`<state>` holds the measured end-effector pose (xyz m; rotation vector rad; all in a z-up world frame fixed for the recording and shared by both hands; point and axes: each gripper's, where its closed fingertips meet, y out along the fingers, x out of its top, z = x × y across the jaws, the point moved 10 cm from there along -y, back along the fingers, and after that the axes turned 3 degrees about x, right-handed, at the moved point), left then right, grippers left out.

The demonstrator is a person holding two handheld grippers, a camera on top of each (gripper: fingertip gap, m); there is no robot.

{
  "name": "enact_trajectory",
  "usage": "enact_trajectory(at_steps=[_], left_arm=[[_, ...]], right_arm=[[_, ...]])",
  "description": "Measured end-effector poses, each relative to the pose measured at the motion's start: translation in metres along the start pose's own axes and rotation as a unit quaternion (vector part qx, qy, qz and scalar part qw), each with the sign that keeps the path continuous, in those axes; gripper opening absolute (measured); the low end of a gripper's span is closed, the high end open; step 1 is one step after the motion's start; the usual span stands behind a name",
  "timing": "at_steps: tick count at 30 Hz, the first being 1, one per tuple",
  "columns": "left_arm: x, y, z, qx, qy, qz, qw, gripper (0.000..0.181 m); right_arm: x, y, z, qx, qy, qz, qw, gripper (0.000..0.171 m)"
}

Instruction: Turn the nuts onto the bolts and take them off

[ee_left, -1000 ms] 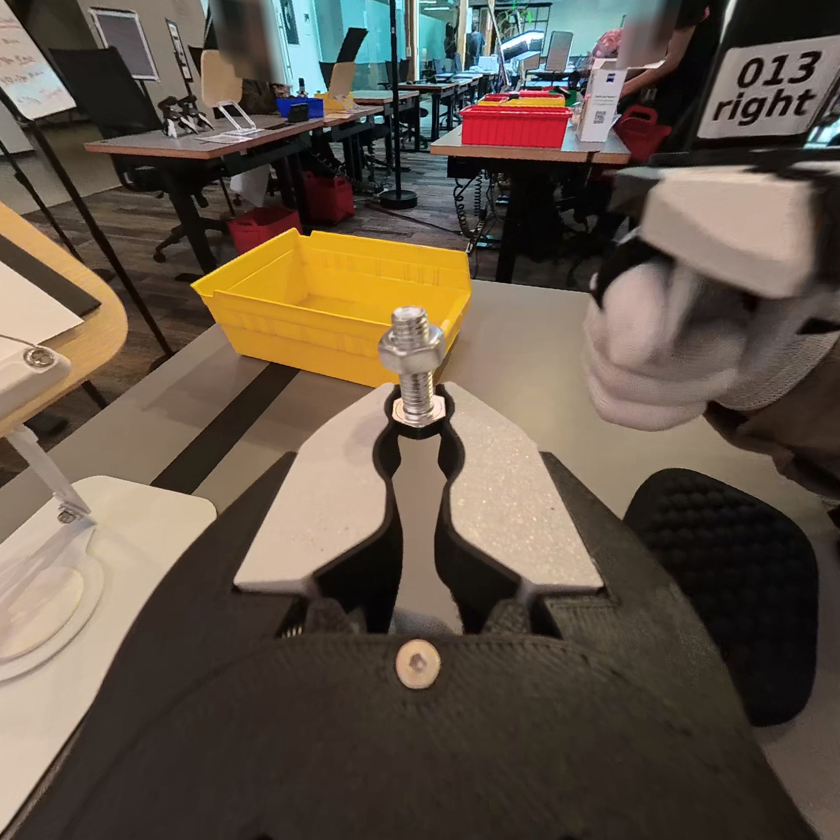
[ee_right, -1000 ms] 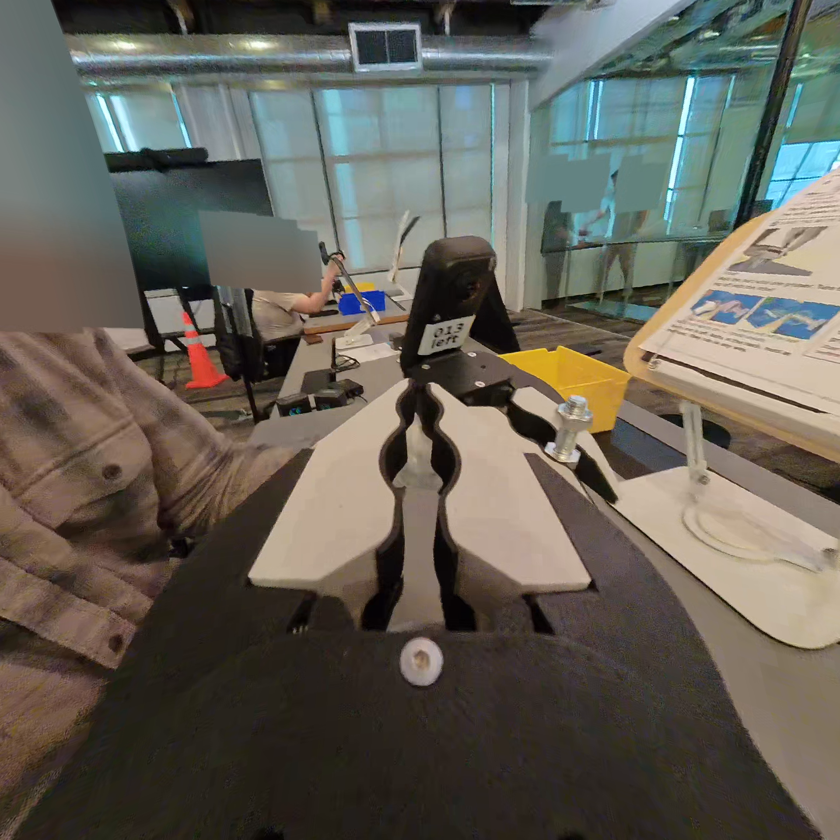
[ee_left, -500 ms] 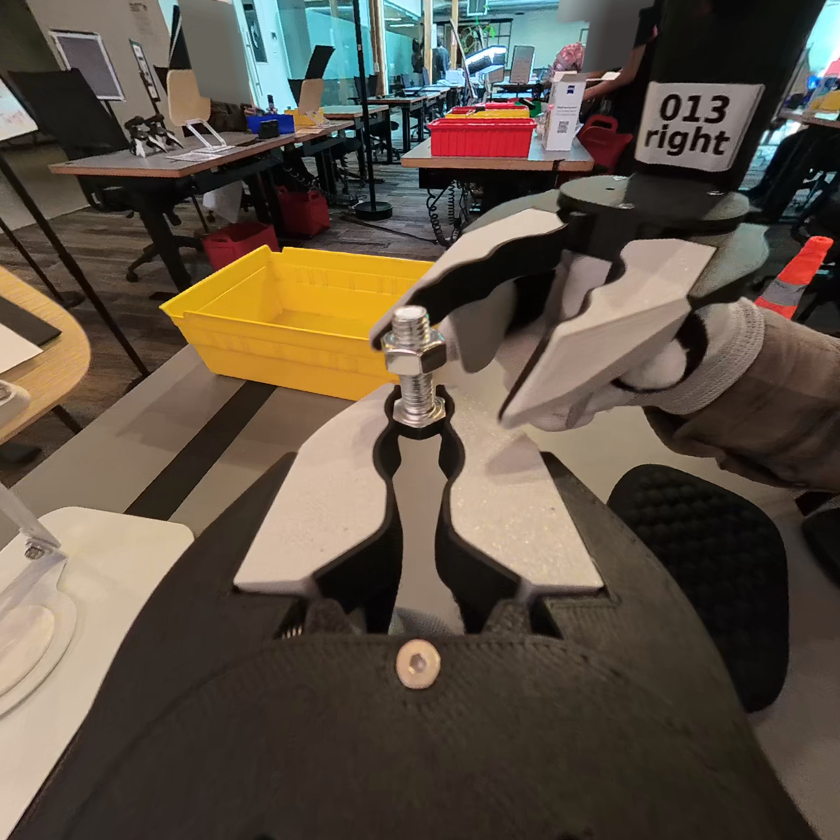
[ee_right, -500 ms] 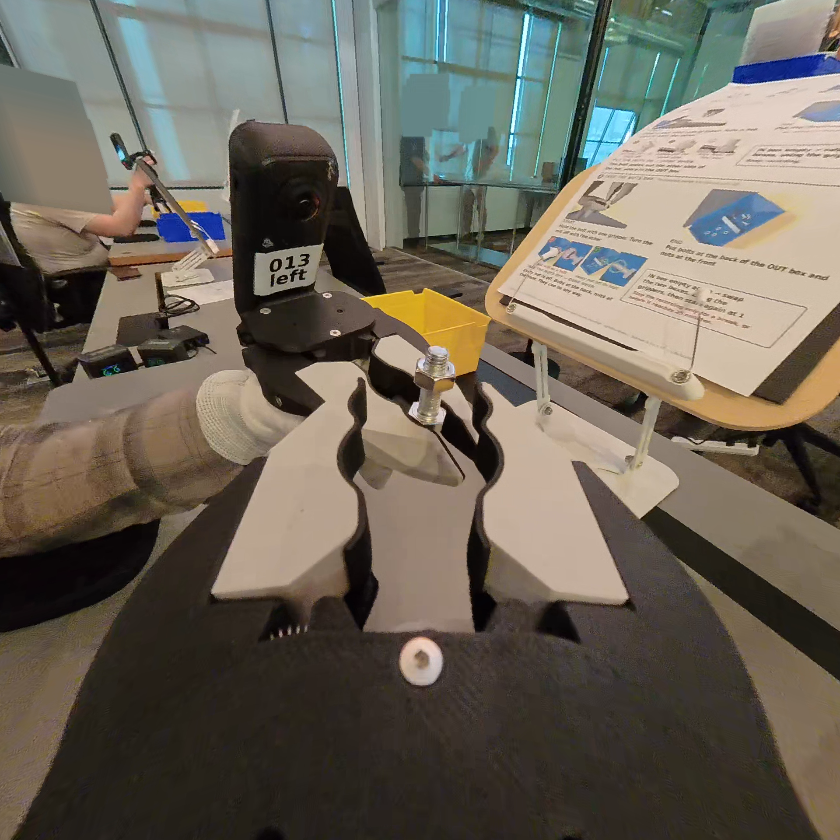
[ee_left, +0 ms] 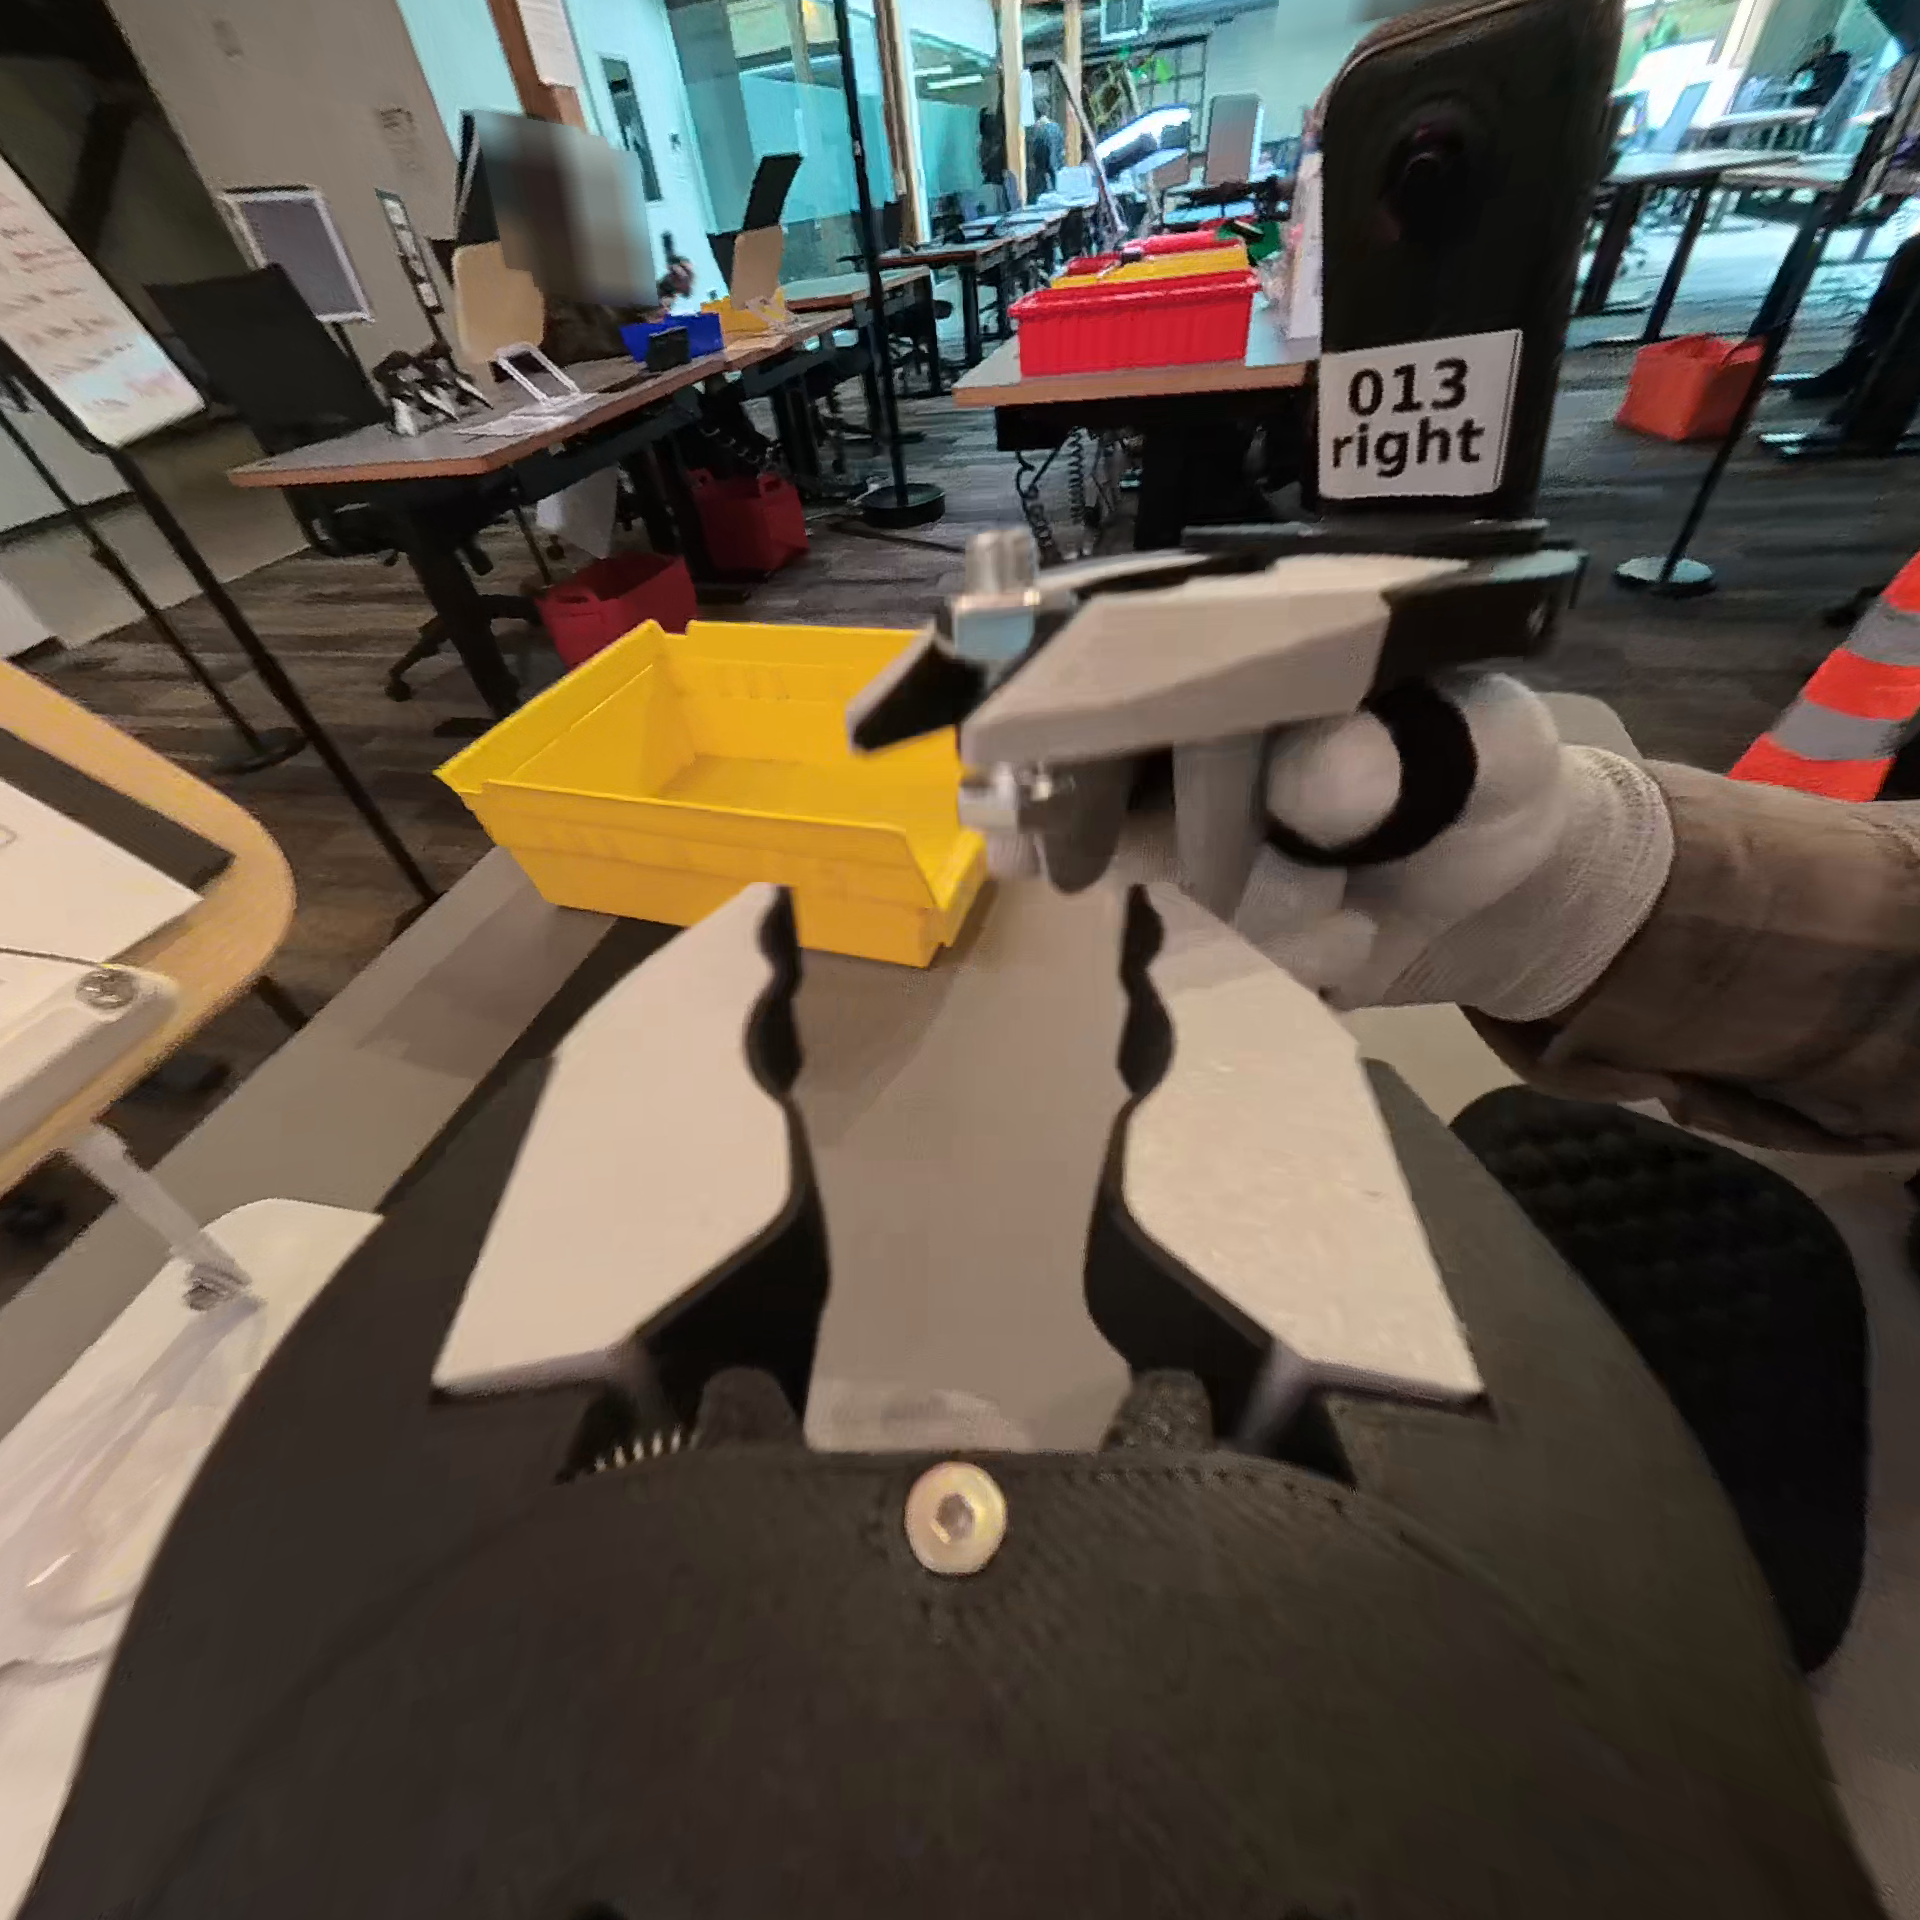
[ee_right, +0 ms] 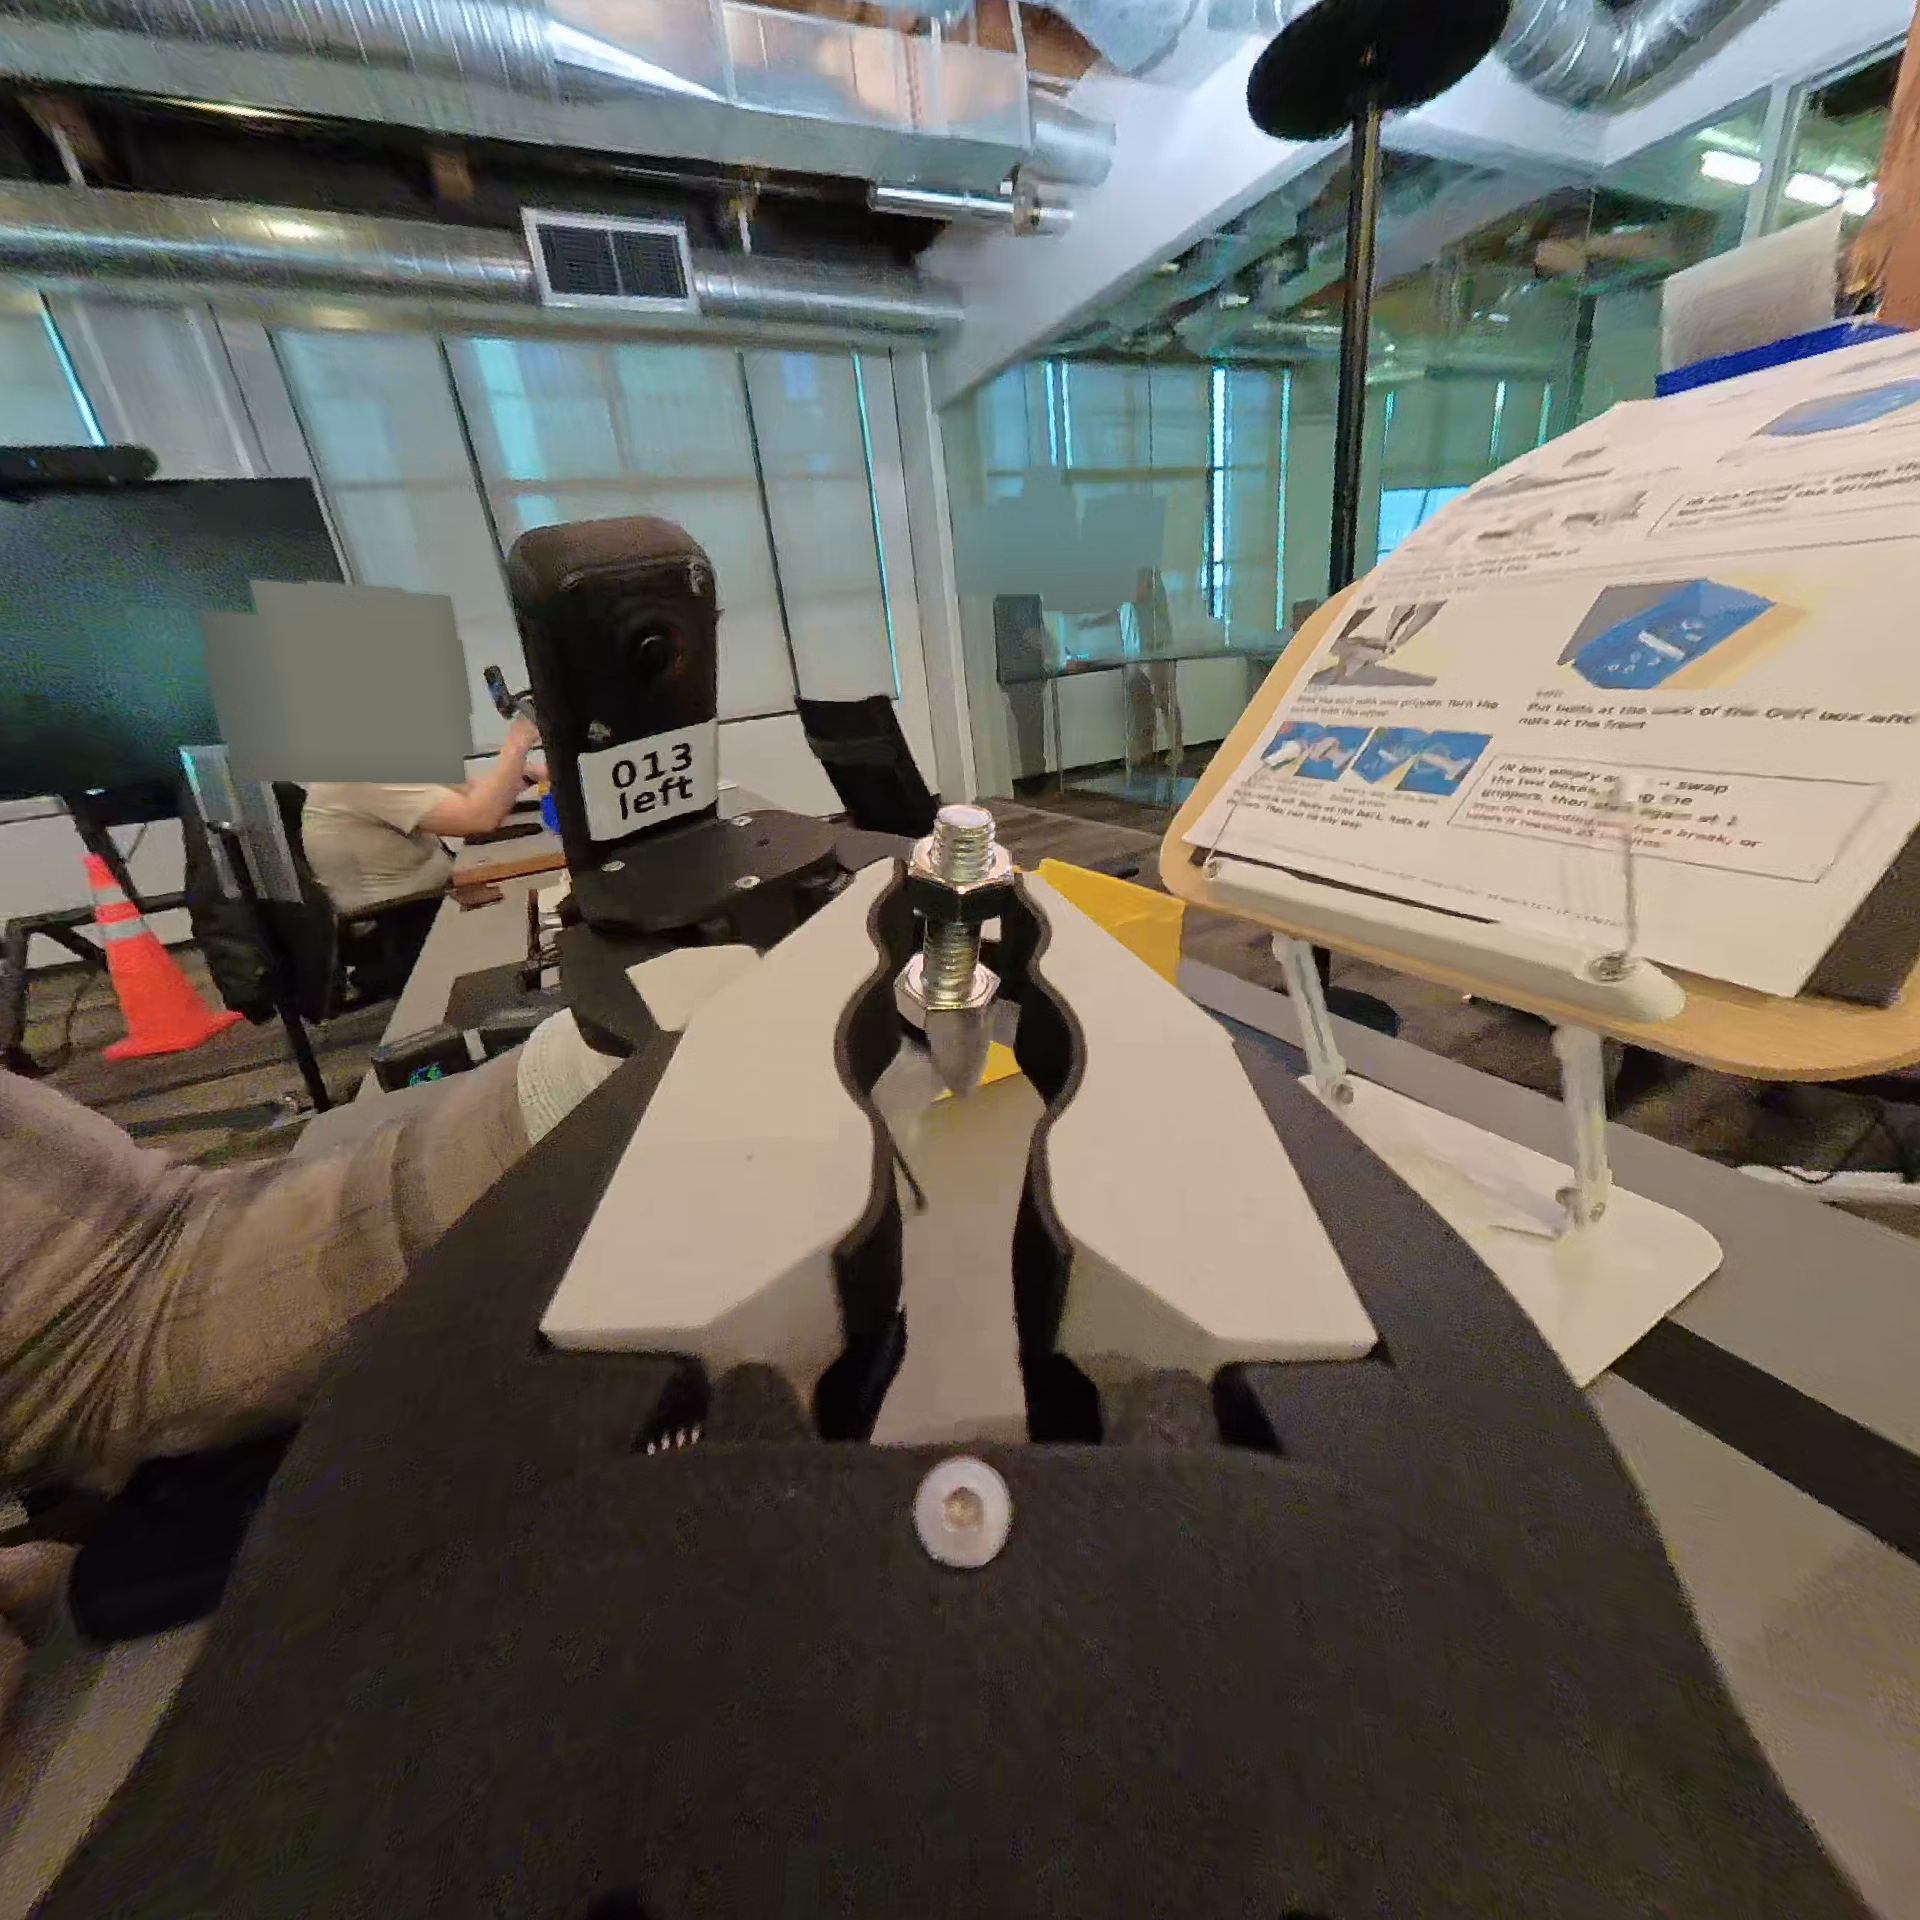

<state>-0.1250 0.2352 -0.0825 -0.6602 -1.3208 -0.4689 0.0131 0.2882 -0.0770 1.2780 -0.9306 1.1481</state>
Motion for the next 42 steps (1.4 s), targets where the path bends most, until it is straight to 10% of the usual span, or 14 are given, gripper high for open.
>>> enact_trajectory(at_steps=[4,8,19,27,29,35,42], left_arm=[[0.008,-0.013,0.006,0.018,-0.001,-0.025,1.0,0.055],[0.009,-0.023,0.011,0.045,0.034,-0.027,0.998,0.0],[0.007,-0.033,0.023,0.066,0.048,-0.003,0.997,0.0],[0.005,-0.04,0.03,0.062,0.042,0.007,0.997,0.001],[0.004,-0.041,0.03,0.059,0.045,0.017,0.997,0.003],[0.005,-0.046,0.038,0.081,0.029,0.012,0.996,0.005],[0.005,-0.048,0.044,0.1,0.016,0.002,0.995,0.005]], right_arm=[[0.027,-0.02,-0.027,-0.048,-0.032,0.006,0.998,0.015],[0.057,-0.053,-0.088,-0.18,-0.089,0.094,0.975,0.015],[-0.017,-0.115,-0.272,-0.35,0.019,0.555,0.754,0.015],[-0.082,-0.132,-0.307,-0.339,0.111,0.657,0.665,0.017],[-0.075,-0.127,-0.309,-0.348,0.092,0.669,0.651,0.045],[0.038,-0.06,-0.275,-0.39,-0.057,0.547,0.738,0.047],[0.168,0.037,-0.129,-0.319,-0.188,0.104,0.923,0.033]])
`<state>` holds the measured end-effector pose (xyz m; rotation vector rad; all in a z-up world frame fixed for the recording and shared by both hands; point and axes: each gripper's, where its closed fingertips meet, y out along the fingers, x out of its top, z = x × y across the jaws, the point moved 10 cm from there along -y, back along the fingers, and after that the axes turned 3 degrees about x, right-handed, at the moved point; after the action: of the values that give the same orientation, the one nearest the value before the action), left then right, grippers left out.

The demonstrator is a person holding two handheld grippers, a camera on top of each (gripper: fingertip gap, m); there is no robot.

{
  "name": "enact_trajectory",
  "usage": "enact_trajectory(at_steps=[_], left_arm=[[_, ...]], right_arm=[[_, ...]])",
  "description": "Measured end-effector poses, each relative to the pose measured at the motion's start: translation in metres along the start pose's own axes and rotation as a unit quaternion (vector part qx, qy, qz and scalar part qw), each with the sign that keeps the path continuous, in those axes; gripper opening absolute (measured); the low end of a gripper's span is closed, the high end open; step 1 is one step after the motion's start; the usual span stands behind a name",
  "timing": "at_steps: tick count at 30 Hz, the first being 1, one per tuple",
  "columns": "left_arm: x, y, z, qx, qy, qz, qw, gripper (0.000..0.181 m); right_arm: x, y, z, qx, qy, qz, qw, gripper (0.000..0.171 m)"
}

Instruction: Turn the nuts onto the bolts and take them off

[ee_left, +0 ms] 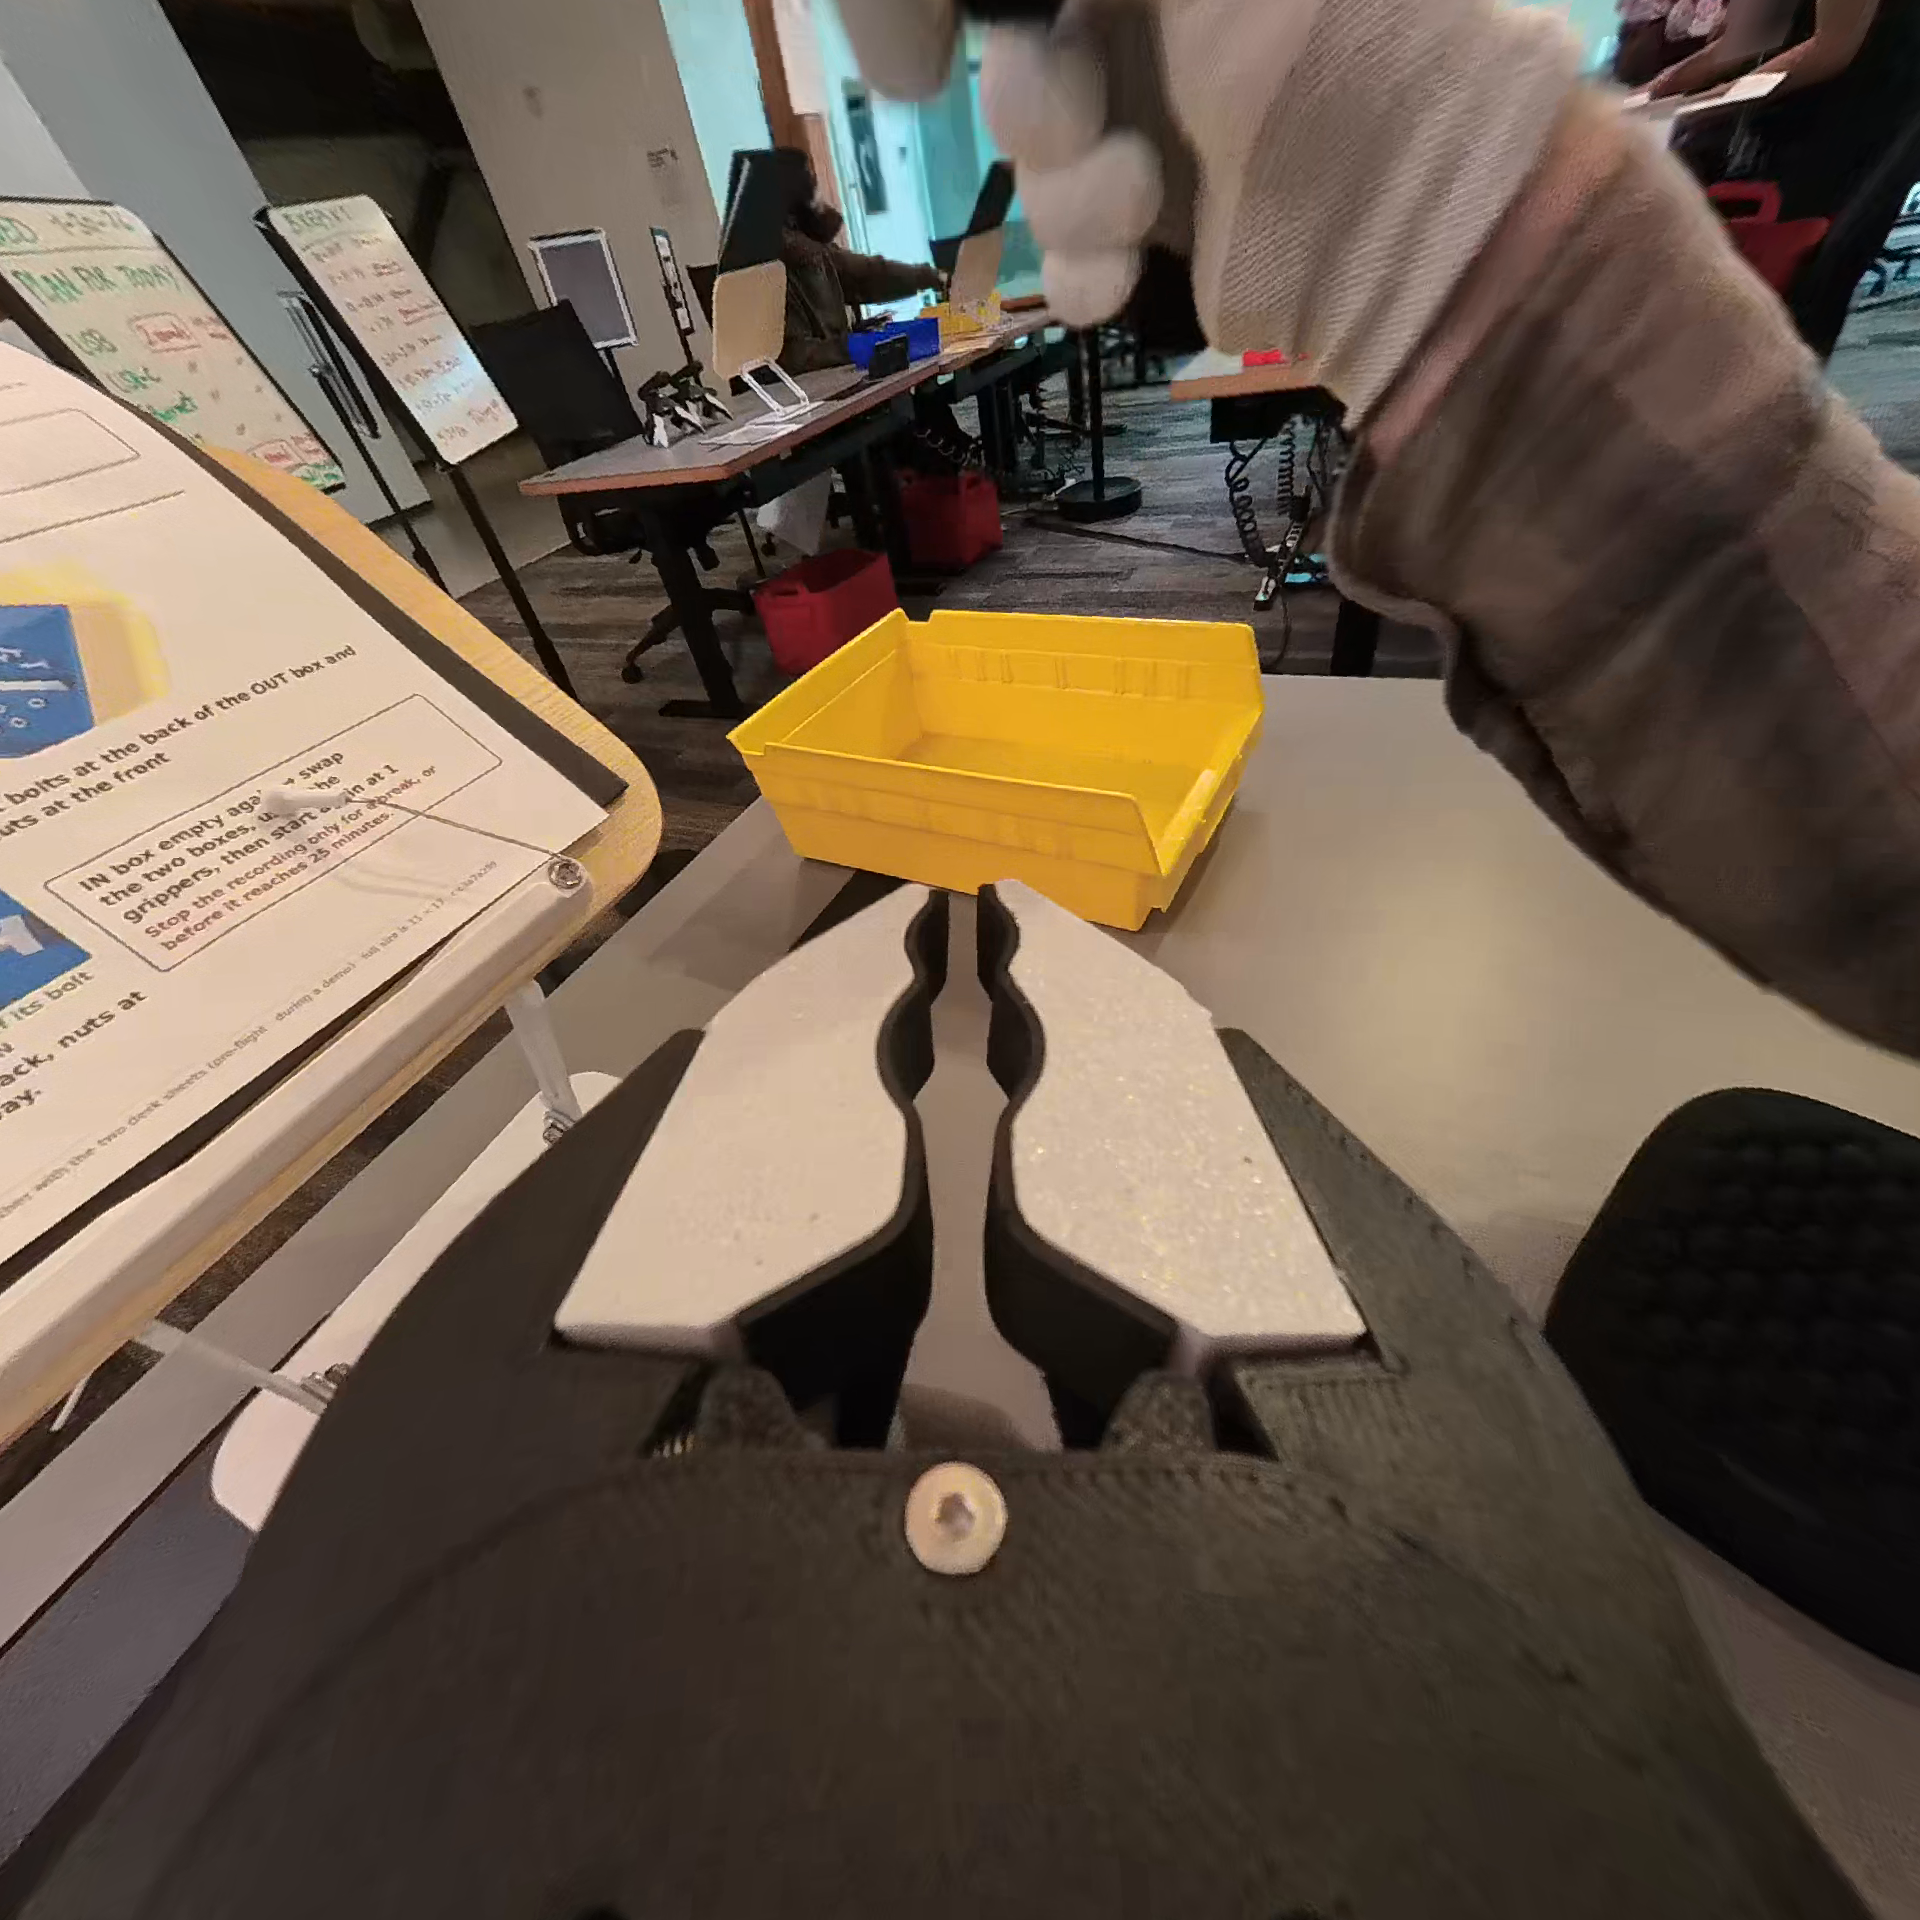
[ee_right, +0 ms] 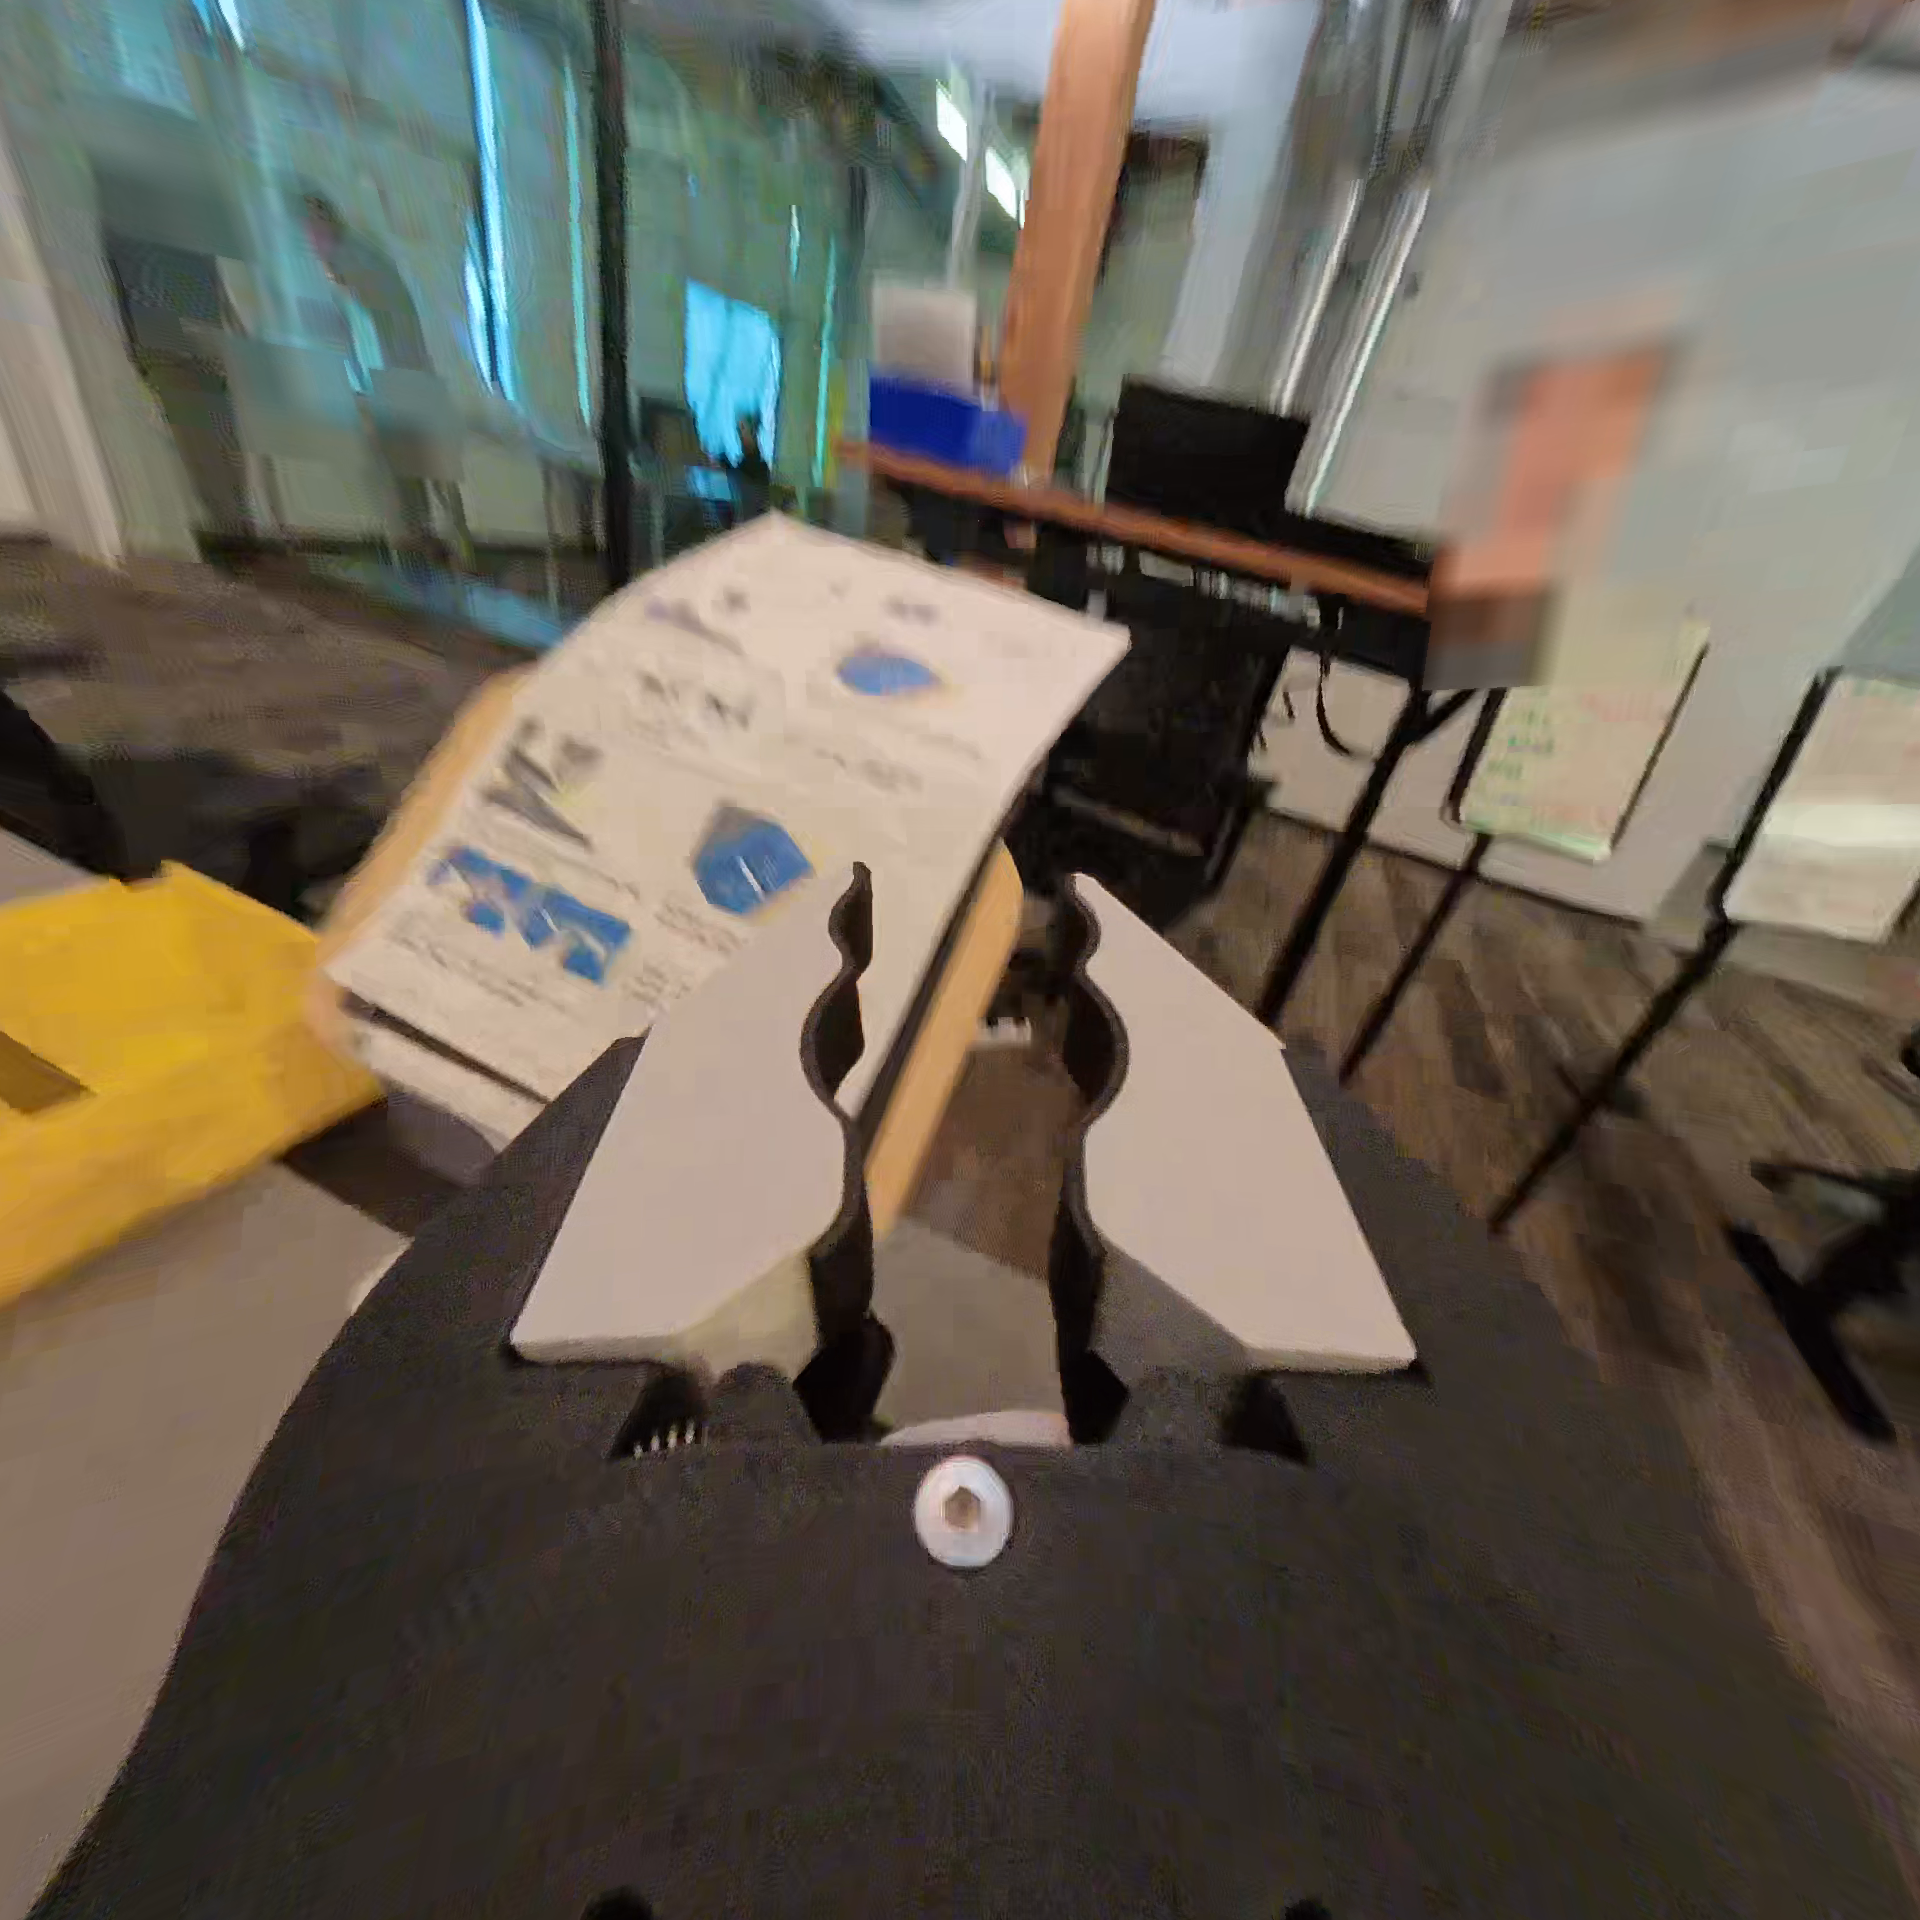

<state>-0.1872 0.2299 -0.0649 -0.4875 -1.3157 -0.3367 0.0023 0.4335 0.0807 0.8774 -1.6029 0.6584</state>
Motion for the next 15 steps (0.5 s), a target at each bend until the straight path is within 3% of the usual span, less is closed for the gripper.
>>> enact_trajectory(at_steps=[3,5,9,15], left_arm=[[-0.001,-0.001,0.004,0.019,-0.002,0.004,1.0,0.005],[-0.003,-0.002,0.007,0.032,0.002,0.016,0.999,0.005],[-0.007,-0.006,0.017,0.048,0.003,0.035,0.998,0.004],[-0.011,-0.004,0.022,0.071,0.008,0.049,0.996,0.004]], right_arm=[[0.03,-0.026,0.038,0.039,0.069,-0.172,0.982,0.029],[0.029,-0.036,0.054,0.05,0.11,-0.226,0.967,0.026],[0.006,-0.037,0.074,0.113,0.155,-0.264,0.945,0.02],[-0.019,-0.001,0.087,0.119,0.143,-0.207,0.961,0.021]])
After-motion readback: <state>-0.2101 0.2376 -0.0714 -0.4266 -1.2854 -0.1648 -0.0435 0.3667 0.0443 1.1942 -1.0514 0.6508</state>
